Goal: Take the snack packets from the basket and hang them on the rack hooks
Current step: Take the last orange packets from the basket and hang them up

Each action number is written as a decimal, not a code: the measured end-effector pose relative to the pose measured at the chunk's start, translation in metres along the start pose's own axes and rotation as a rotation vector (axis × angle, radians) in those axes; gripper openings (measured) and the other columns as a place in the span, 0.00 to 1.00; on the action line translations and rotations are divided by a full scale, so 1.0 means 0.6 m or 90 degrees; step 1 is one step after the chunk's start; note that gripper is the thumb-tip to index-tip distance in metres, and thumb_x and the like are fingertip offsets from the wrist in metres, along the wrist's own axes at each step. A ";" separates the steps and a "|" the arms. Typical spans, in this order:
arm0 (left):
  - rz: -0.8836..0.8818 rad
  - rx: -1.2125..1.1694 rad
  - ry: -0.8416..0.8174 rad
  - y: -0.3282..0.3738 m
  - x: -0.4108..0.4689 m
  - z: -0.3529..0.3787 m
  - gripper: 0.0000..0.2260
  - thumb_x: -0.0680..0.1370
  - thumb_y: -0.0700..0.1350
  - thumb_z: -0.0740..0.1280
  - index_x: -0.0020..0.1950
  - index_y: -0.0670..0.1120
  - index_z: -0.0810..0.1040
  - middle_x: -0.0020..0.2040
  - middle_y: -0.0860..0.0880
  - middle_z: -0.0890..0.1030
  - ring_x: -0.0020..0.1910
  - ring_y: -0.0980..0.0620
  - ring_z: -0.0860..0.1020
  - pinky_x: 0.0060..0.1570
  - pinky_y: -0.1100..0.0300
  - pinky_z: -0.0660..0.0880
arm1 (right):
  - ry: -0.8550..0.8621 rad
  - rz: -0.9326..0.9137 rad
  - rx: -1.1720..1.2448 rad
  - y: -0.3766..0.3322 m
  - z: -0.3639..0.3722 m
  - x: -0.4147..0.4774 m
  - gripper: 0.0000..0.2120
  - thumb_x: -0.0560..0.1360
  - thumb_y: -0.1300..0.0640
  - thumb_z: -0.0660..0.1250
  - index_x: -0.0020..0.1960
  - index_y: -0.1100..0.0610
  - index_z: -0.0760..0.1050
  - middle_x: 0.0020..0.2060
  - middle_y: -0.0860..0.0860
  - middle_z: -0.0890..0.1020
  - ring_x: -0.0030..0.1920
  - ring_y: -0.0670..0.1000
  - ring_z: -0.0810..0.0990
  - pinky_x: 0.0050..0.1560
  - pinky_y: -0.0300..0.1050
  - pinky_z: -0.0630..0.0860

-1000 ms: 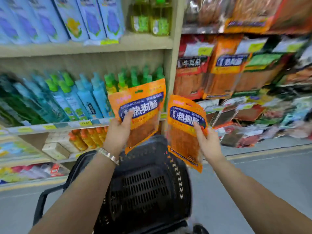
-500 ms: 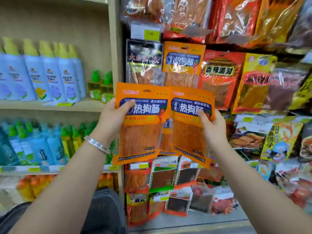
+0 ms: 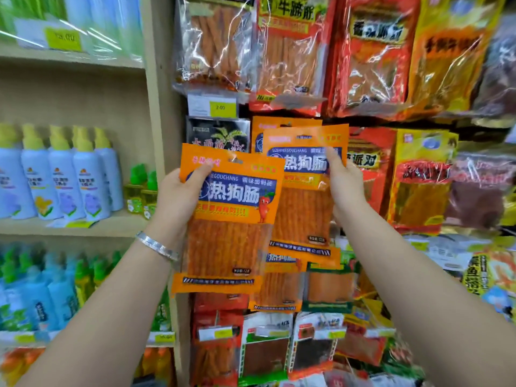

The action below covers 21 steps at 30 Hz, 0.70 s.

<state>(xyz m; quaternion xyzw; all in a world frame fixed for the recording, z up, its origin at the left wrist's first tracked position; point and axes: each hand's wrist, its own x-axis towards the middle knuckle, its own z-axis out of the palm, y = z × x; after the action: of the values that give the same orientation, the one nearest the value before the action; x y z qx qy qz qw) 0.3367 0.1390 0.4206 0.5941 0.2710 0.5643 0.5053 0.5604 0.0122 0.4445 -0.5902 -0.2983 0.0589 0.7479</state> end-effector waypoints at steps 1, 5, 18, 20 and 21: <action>-0.002 0.003 0.001 -0.003 0.011 0.008 0.11 0.69 0.57 0.71 0.36 0.50 0.79 0.37 0.49 0.85 0.40 0.47 0.84 0.41 0.51 0.81 | -0.013 0.009 -0.001 -0.001 0.008 0.015 0.25 0.74 0.38 0.63 0.62 0.54 0.74 0.58 0.52 0.79 0.62 0.54 0.75 0.63 0.53 0.70; 0.009 -0.025 0.001 -0.018 0.057 0.040 0.11 0.70 0.57 0.72 0.36 0.50 0.80 0.39 0.48 0.85 0.39 0.47 0.84 0.43 0.48 0.81 | -0.060 0.030 0.015 0.002 0.037 0.073 0.27 0.73 0.37 0.63 0.62 0.56 0.73 0.61 0.53 0.77 0.61 0.55 0.75 0.65 0.58 0.70; 0.037 -0.080 -0.051 -0.044 0.146 0.097 0.10 0.73 0.53 0.71 0.42 0.48 0.76 0.39 0.47 0.84 0.38 0.50 0.84 0.39 0.54 0.78 | -0.097 0.065 0.033 0.045 0.083 0.182 0.12 0.76 0.43 0.63 0.44 0.51 0.75 0.44 0.48 0.82 0.44 0.48 0.79 0.42 0.43 0.73; 0.033 -0.083 -0.068 -0.047 0.152 0.103 0.10 0.73 0.53 0.70 0.41 0.48 0.77 0.40 0.47 0.85 0.38 0.49 0.84 0.39 0.53 0.80 | -0.077 0.038 0.007 0.053 0.079 0.186 0.12 0.76 0.43 0.63 0.42 0.51 0.74 0.40 0.46 0.81 0.42 0.47 0.78 0.41 0.42 0.72; 0.031 -0.082 -0.074 -0.047 0.153 0.105 0.10 0.73 0.54 0.70 0.40 0.48 0.77 0.40 0.47 0.85 0.38 0.49 0.84 0.38 0.54 0.80 | -0.056 -0.004 -0.007 0.057 0.077 0.186 0.11 0.76 0.44 0.64 0.41 0.51 0.74 0.39 0.45 0.80 0.41 0.45 0.78 0.40 0.41 0.71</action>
<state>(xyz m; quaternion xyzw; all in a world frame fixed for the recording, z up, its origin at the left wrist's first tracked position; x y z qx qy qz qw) 0.4233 0.2122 0.4407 0.5984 0.1895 0.5574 0.5434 0.6365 0.1108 0.4609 -0.5903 -0.3330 0.0811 0.7308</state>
